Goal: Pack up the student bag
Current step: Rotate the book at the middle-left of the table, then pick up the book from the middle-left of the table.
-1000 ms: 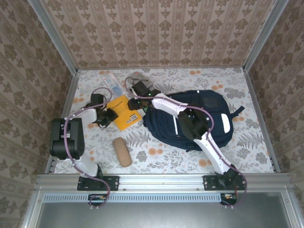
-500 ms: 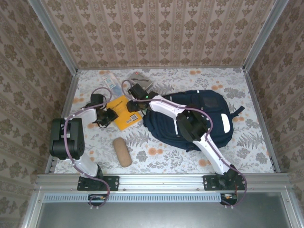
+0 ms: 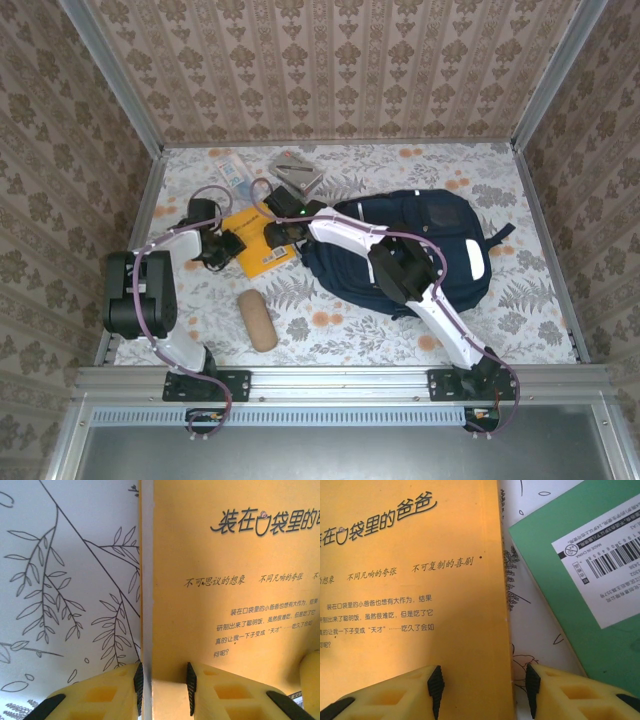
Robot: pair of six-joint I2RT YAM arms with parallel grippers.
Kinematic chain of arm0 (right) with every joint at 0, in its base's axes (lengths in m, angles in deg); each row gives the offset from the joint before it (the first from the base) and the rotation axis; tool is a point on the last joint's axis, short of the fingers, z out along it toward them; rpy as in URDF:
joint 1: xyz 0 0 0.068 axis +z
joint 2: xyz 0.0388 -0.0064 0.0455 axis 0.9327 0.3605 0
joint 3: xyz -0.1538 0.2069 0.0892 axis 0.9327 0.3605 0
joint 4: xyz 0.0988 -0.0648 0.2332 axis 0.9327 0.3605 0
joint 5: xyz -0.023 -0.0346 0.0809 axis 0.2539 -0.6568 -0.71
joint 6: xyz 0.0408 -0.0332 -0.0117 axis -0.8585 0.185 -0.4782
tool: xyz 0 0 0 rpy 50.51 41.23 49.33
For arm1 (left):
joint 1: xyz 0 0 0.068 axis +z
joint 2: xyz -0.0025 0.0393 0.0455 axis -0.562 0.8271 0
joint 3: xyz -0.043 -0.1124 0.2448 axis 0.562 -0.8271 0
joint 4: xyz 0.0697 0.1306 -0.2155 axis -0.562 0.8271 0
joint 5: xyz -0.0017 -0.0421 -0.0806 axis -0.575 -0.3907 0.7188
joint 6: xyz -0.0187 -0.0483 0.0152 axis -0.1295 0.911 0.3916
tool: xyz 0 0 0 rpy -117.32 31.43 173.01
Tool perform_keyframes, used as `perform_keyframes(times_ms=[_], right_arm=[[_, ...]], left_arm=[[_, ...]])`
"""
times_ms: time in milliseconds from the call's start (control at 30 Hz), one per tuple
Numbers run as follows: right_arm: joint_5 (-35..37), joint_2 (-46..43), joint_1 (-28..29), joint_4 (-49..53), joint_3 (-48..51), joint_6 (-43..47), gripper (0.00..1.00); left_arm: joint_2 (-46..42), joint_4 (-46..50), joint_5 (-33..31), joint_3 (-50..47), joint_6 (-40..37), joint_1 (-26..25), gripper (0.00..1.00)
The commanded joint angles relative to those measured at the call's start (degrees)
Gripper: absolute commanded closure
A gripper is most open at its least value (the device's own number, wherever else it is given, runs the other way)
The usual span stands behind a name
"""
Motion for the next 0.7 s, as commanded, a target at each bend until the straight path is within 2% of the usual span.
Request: perform_keyframes(times_ms=[0, 167, 233, 433, 667], right_arm=[[0.0, 1.0, -0.9, 8.1, 2.4, -1.5, 0.48], [-4.1, 1.9, -3.4, 6.9, 2.0, -2.7, 0.48], [-7.8, 3.2, -3.6, 6.8, 0.7, -2.1, 0.47], [-26.8, 4.0, -3.0, 1.6, 1.1, -4.2, 0.49], [-43.8, -1.2, -3.8, -16.4, 8.9, -16.0, 0.55]], left_arm=[[-0.5, 2.4, -0.8, -1.6, -0.1, 0.0, 0.69], [-0.1, 1.9, -0.7, -2.2, 0.0, -0.5, 0.70], [0.1, 1.6, -0.8, -2.3, 0.0, -0.7, 0.70], [1.4, -0.1, -0.1, -3.2, 0.4, -1.3, 0.71], [1.0, -1.3, 0.7, -4.2, 0.9, -1.4, 0.73]])
